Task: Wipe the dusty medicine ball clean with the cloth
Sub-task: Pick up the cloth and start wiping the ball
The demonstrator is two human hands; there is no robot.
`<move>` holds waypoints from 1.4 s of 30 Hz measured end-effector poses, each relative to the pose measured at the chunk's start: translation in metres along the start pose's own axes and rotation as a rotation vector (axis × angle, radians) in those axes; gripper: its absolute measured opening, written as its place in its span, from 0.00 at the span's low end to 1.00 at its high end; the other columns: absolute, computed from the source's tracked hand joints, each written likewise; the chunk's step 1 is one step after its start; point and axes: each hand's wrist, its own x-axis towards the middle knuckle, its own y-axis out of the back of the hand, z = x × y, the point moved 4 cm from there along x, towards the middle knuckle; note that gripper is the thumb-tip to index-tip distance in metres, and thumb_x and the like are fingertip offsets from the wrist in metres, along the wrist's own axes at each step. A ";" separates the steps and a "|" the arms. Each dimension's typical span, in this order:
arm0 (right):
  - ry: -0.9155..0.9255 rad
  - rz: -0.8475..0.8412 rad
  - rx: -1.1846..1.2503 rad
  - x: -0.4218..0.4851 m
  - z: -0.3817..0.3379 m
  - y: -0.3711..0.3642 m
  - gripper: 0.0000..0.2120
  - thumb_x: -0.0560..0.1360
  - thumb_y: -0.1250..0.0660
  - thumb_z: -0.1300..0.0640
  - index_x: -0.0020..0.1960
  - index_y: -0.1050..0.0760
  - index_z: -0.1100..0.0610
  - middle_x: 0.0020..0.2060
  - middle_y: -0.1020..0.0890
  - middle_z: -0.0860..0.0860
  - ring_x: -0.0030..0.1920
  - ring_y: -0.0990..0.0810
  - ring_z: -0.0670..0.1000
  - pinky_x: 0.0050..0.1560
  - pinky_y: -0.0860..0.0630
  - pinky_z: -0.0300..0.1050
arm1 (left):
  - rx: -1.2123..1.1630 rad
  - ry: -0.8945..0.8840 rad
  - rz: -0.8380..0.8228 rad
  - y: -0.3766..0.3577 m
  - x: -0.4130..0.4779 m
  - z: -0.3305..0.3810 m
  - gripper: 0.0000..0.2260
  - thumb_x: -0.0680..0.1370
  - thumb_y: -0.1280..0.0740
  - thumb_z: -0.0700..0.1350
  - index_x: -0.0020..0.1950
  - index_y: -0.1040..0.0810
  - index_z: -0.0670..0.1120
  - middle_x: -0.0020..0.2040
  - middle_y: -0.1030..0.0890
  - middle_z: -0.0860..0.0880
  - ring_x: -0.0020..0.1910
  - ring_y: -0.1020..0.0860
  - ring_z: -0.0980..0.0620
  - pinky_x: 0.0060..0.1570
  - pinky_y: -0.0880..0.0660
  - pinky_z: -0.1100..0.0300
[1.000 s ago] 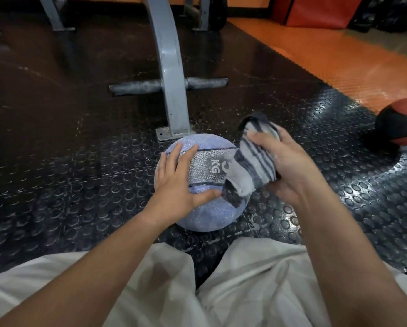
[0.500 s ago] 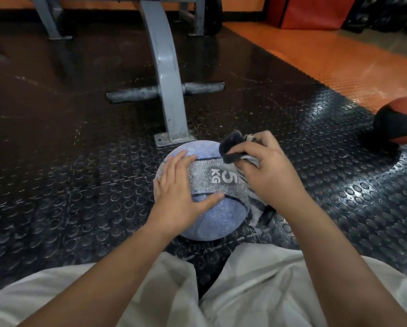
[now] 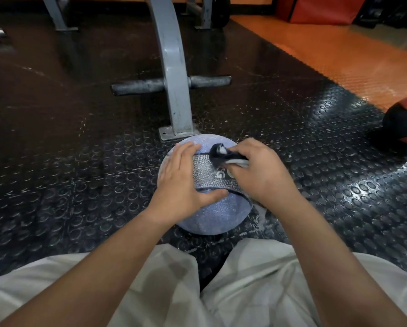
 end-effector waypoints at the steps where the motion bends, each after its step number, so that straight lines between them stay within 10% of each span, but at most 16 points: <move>1: 0.017 -0.039 -0.012 -0.002 -0.001 -0.001 0.10 0.74 0.31 0.62 0.55 0.19 0.59 0.47 0.23 0.50 0.49 0.25 0.50 0.47 0.34 0.38 | -0.018 0.000 -0.016 0.001 0.000 -0.001 0.47 0.65 0.25 0.62 0.77 0.42 0.47 0.78 0.44 0.51 0.77 0.51 0.57 0.77 0.53 0.55; 13: 0.086 0.089 -0.106 0.001 -0.002 -0.007 0.13 0.73 0.35 0.67 0.57 0.21 0.62 0.49 0.20 0.55 0.50 0.28 0.57 0.49 0.31 0.48 | 0.000 0.014 -0.049 -0.002 -0.001 0.003 0.49 0.64 0.26 0.65 0.78 0.44 0.49 0.79 0.46 0.53 0.79 0.51 0.55 0.77 0.52 0.56; 20: 0.258 -0.171 -0.018 -0.018 -0.007 -0.014 0.16 0.66 0.32 0.69 0.51 0.17 0.57 0.44 0.18 0.51 0.44 0.28 0.55 0.46 0.28 0.50 | 0.030 -0.006 -0.069 0.006 -0.002 -0.001 0.54 0.60 0.30 0.69 0.78 0.43 0.45 0.79 0.44 0.50 0.78 0.47 0.53 0.77 0.49 0.53; 30: 0.123 0.087 -0.118 -0.004 -0.006 -0.008 0.20 0.69 0.38 0.71 0.56 0.19 0.57 0.49 0.17 0.50 0.44 0.33 0.51 0.45 0.28 0.49 | 0.061 0.002 -0.097 0.005 0.000 0.002 0.52 0.62 0.28 0.68 0.79 0.46 0.49 0.79 0.46 0.54 0.78 0.50 0.56 0.77 0.50 0.55; 35: 0.281 -0.102 -0.114 -0.018 -0.029 -0.021 0.17 0.68 0.36 0.68 0.52 0.18 0.54 0.46 0.16 0.48 0.43 0.32 0.53 0.42 0.28 0.51 | 0.042 0.019 -0.109 0.011 0.000 -0.005 0.55 0.57 0.28 0.70 0.78 0.42 0.47 0.78 0.43 0.50 0.77 0.44 0.52 0.76 0.45 0.48; 42: -0.021 0.089 -0.194 0.006 0.017 0.003 0.23 0.72 0.39 0.69 0.60 0.21 0.48 0.51 0.20 0.51 0.51 0.29 0.54 0.47 0.28 0.48 | 0.112 0.028 -0.136 0.005 0.003 0.000 0.52 0.63 0.27 0.68 0.79 0.48 0.53 0.78 0.48 0.56 0.77 0.49 0.56 0.77 0.49 0.47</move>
